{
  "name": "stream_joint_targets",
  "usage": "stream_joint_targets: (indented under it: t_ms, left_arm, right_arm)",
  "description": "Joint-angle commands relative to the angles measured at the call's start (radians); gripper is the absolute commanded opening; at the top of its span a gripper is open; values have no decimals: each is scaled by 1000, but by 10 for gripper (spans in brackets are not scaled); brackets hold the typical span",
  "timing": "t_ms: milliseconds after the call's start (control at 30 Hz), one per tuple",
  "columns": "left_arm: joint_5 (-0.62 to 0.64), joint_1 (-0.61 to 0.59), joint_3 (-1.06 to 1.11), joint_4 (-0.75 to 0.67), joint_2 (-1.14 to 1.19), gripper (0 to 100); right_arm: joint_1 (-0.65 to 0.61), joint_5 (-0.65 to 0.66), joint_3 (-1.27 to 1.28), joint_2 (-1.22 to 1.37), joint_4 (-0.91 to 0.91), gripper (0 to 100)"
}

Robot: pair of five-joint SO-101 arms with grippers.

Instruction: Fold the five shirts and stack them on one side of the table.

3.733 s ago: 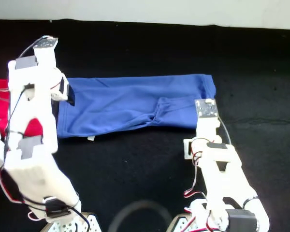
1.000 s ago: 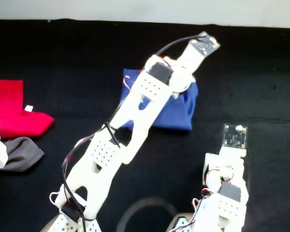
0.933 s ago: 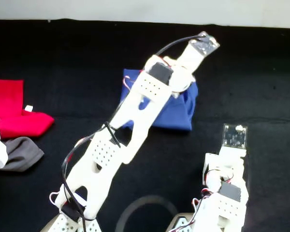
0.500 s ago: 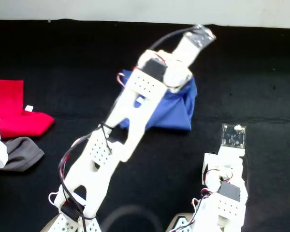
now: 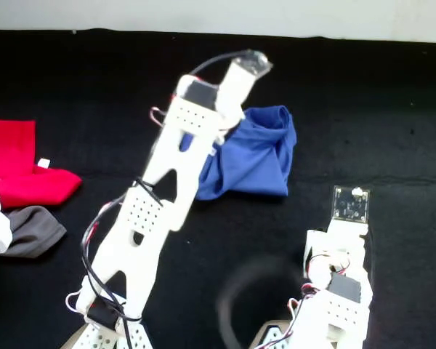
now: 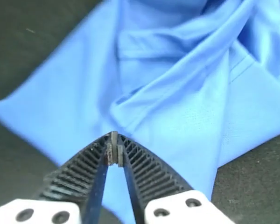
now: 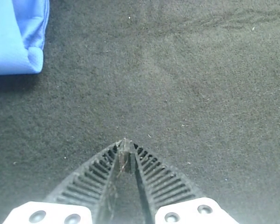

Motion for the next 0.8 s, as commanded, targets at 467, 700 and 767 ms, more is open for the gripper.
stream_joint_targets:
  t_ms: [467,700,767]
  left_arm:
    - [0,232,-259,155,19,9]
    - [0,102,-259,150,-45,9]
    - [0,71,-255,132,-24,9]
  right_arm:
    - [-10,11,64,-21,7,5]
    - [-10,11,64,-21,7,5]
    - [-10,11,64,-21,7,5]
